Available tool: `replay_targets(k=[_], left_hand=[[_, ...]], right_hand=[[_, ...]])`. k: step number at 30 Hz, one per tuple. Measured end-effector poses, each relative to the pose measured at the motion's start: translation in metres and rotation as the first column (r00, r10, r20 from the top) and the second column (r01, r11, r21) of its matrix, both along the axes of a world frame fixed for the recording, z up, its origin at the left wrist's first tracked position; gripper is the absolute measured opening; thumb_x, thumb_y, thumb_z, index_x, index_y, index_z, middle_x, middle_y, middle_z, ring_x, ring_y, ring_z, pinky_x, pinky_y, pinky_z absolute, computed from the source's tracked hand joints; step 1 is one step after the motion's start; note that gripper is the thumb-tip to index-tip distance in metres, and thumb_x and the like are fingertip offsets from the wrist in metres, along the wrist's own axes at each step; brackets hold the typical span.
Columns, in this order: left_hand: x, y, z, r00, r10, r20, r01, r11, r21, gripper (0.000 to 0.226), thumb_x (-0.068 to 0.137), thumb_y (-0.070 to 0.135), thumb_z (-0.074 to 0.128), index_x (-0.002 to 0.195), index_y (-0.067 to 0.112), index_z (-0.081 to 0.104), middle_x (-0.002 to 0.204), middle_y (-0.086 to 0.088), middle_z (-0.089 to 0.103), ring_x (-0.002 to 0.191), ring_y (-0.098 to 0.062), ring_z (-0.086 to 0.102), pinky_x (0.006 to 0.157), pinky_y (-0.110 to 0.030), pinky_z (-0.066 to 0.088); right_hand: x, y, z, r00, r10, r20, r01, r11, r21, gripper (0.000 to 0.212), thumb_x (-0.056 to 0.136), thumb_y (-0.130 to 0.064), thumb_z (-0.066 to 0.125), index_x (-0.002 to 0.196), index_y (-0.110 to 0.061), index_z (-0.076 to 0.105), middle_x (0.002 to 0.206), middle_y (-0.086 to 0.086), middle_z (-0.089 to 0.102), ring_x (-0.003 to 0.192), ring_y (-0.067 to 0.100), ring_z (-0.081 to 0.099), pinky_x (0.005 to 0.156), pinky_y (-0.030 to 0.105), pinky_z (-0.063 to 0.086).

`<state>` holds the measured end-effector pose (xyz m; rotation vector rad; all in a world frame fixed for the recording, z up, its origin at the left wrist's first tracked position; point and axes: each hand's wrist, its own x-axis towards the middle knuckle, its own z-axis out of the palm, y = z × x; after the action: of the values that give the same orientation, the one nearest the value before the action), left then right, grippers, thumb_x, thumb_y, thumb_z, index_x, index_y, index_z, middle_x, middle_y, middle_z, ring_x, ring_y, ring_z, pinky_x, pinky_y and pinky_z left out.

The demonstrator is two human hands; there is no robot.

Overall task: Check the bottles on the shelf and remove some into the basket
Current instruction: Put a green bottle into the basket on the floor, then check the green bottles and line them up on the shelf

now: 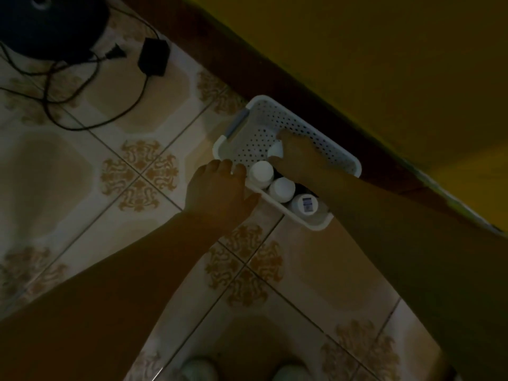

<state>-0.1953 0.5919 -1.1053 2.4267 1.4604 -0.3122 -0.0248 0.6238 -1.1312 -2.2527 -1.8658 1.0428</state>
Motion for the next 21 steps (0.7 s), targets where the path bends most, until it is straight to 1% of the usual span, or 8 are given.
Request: replay_targets(k=[5, 7, 9, 11, 13, 16, 18, 21], left_hand=[[-0.007, -0.007, 0.065, 0.999, -0.020, -0.044, 0.018, 0.999, -0.038, 0.060, 0.090, 0.056, 0.040, 0.131, 0.012, 0.043, 0.126, -0.011, 0.051, 0.116, -0.030, 0.046, 0.091, -0.037, 0.038], [-0.011, -0.013, 0.110, 0.996, -0.024, -0.080, 0.021, 0.999, -0.046, 0.058, 0.090, 0.055, 0.041, 0.129, 0.013, 0.044, 0.124, -0.010, 0.052, 0.114, -0.028, 0.048, 0.090, -0.036, 0.040], [-0.016, -0.021, 0.167, 0.991, -0.025, -0.131, 0.017, 0.998, -0.057, 0.059, 0.090, 0.057, 0.039, 0.131, 0.014, 0.042, 0.127, -0.008, 0.051, 0.117, -0.026, 0.047, 0.093, -0.036, 0.039], [-0.024, -0.033, 0.229, 0.987, -0.008, -0.158, -0.003, 0.997, -0.072, 0.062, 0.091, 0.058, 0.036, 0.136, 0.016, 0.039, 0.134, -0.006, 0.048, 0.124, -0.025, 0.044, 0.099, -0.036, 0.036], [-0.033, -0.045, 0.296, 0.986, -0.001, -0.164, -0.010, 0.998, -0.065, 0.063, 0.090, 0.059, 0.034, 0.137, 0.017, 0.039, 0.136, -0.004, 0.047, 0.126, -0.023, 0.043, 0.103, -0.036, 0.035], [-0.045, -0.059, 0.400, 0.987, 0.022, -0.158, -0.023, 1.000, -0.002, 0.061, 0.090, 0.060, 0.032, 0.133, 0.018, 0.041, 0.129, -0.002, 0.051, 0.120, -0.021, 0.046, 0.099, -0.035, 0.039], [-0.048, -0.064, 0.475, 0.991, 0.034, -0.129, -0.027, 0.998, 0.055, 0.058, 0.091, 0.060, 0.033, 0.132, 0.020, 0.041, 0.124, -0.001, 0.052, 0.116, -0.020, 0.048, 0.094, -0.033, 0.040], [-0.049, -0.074, 0.574, 0.995, 0.069, -0.075, -0.060, 0.991, 0.117, 0.051, 0.092, 0.056, 0.036, 0.128, 0.022, 0.042, 0.123, 0.000, 0.052, 0.115, -0.020, 0.048, 0.092, -0.031, 0.039]], right_hand=[[-0.004, -0.009, 0.069, 0.997, 0.061, 0.040, -0.060, 0.998, -0.032, 0.063, 0.097, -0.029, 0.051, 0.147, -0.002, 0.025, 0.143, 0.020, 0.043, 0.126, 0.033, 0.045, 0.101, 0.040, 0.042], [-0.010, -0.017, 0.115, 0.994, 0.089, 0.056, -0.087, 0.995, -0.051, 0.058, 0.099, -0.030, 0.049, 0.146, -0.002, 0.029, 0.139, 0.020, 0.046, 0.123, 0.033, 0.048, 0.098, 0.041, 0.043], [-0.017, -0.027, 0.169, 0.989, 0.119, 0.084, -0.112, 0.990, -0.084, 0.044, 0.100, -0.029, 0.046, 0.136, -0.003, 0.043, 0.126, 0.019, 0.056, 0.112, 0.032, 0.055, 0.091, 0.041, 0.047], [-0.023, -0.036, 0.229, 0.967, 0.201, 0.157, -0.183, 0.975, -0.123, 0.028, 0.102, -0.028, 0.041, 0.115, -0.009, 0.056, 0.111, 0.015, 0.061, 0.103, 0.030, 0.058, 0.086, 0.040, 0.048], [-0.026, -0.043, 0.302, 0.918, 0.314, 0.244, -0.285, 0.947, -0.146, 0.023, 0.102, -0.031, 0.039, 0.101, -0.015, 0.055, 0.102, 0.009, 0.059, 0.099, 0.028, 0.057, 0.081, 0.036, 0.045], [-0.030, -0.053, 0.424, 0.851, 0.394, 0.346, -0.371, 0.919, -0.133, 0.034, 0.101, -0.036, 0.040, 0.121, -0.012, 0.051, 0.114, 0.012, 0.053, 0.102, 0.030, 0.051, 0.087, 0.042, 0.043], [-0.035, -0.060, 0.507, 0.828, 0.397, 0.397, -0.397, 0.914, -0.087, 0.036, 0.100, -0.039, 0.040, 0.120, -0.011, 0.051, 0.108, 0.012, 0.051, 0.097, 0.030, 0.049, 0.087, 0.044, 0.043], [-0.046, -0.069, 0.614, 0.815, 0.391, 0.429, -0.406, 0.912, -0.059, 0.041, 0.100, -0.042, 0.040, 0.128, -0.013, 0.047, 0.124, 0.012, 0.051, 0.112, 0.032, 0.049, 0.095, 0.046, 0.042]])
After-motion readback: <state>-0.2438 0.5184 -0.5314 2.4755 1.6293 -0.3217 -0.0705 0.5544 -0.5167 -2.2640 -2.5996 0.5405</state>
